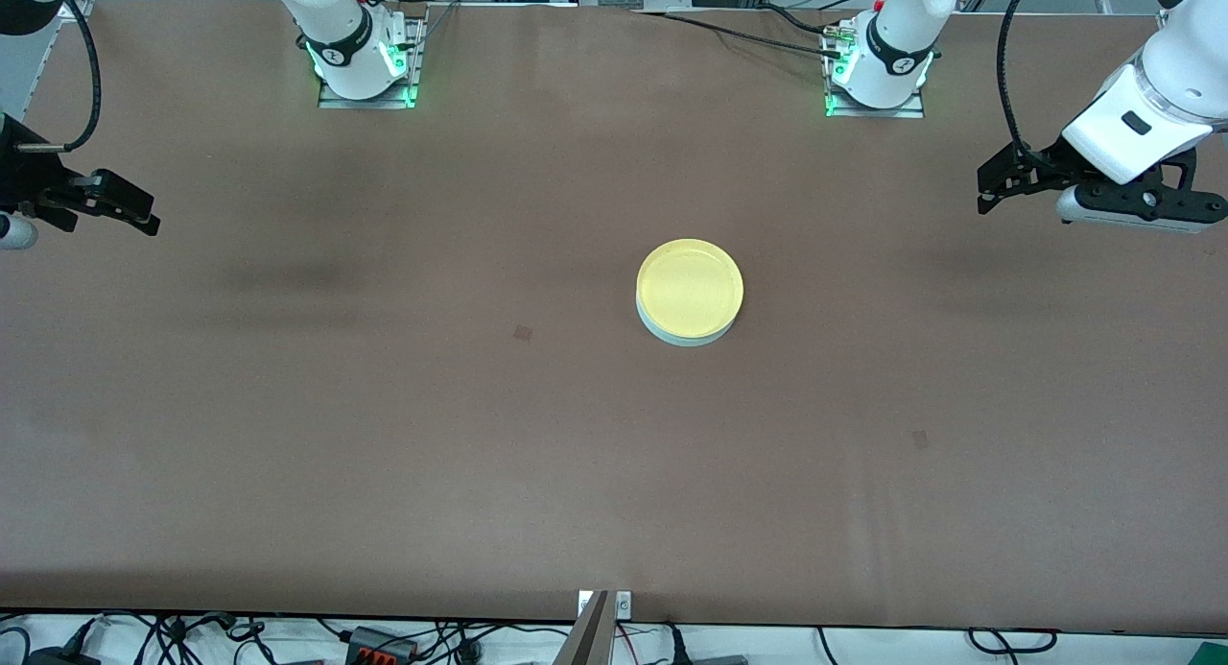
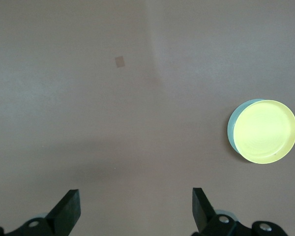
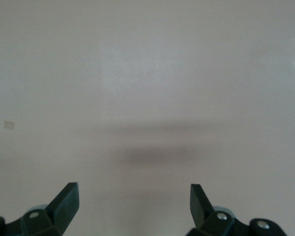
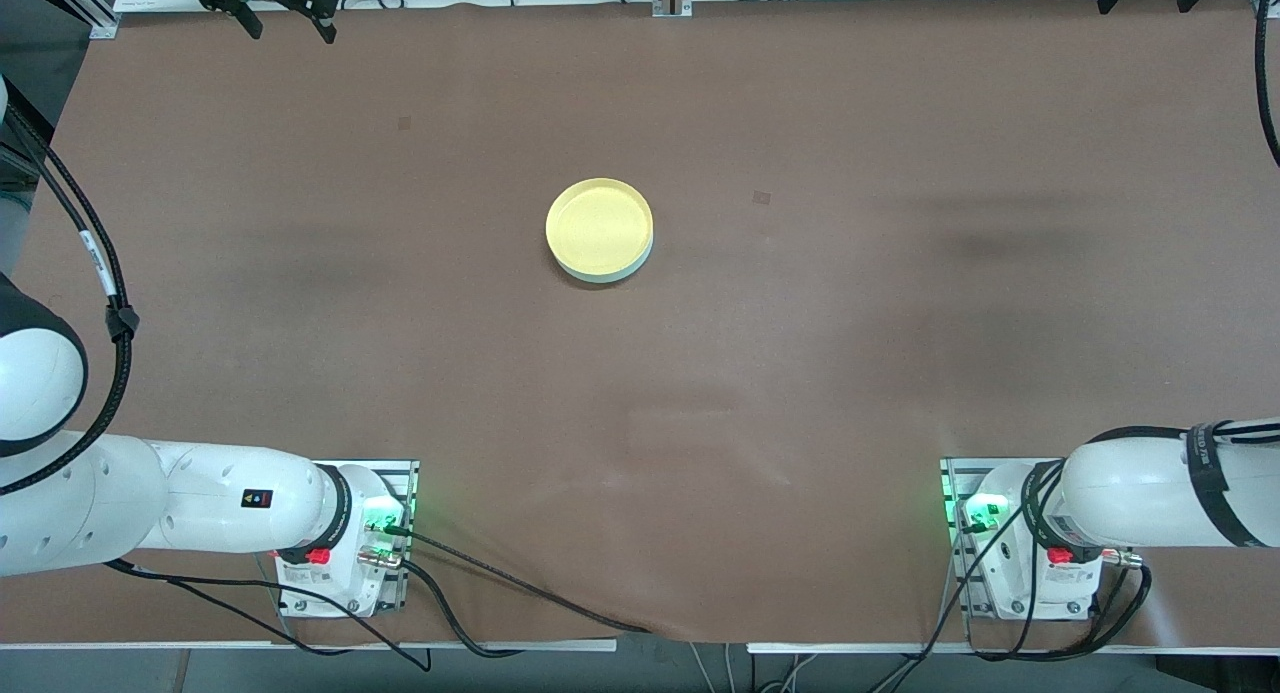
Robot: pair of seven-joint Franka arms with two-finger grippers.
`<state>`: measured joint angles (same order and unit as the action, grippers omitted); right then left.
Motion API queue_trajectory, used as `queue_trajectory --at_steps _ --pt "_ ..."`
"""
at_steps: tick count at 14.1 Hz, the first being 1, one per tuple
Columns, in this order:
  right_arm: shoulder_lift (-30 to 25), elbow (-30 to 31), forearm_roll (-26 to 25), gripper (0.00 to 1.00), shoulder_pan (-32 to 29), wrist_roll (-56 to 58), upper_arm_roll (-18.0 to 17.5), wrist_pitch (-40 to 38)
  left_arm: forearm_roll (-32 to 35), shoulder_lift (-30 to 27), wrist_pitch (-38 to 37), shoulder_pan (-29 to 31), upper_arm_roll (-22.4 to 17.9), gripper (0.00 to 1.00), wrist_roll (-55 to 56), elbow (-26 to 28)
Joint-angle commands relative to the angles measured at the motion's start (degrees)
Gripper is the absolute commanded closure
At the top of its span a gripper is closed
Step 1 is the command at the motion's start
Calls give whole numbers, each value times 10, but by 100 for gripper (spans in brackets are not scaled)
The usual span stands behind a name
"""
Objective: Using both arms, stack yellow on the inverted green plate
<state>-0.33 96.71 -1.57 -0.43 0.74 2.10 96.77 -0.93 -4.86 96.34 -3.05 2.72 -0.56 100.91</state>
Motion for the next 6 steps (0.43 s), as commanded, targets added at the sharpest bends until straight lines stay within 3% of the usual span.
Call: queue_trajectory --at_steps 1,6 --pt "-3 -3 -10 0 0 6 -3 -9 0 4 -19 -2 2 0 -4 -17" --pt "-3 -3 -10 0 -1 7 -3 -10 1 4 -20 -2 11 0 -3 -19"
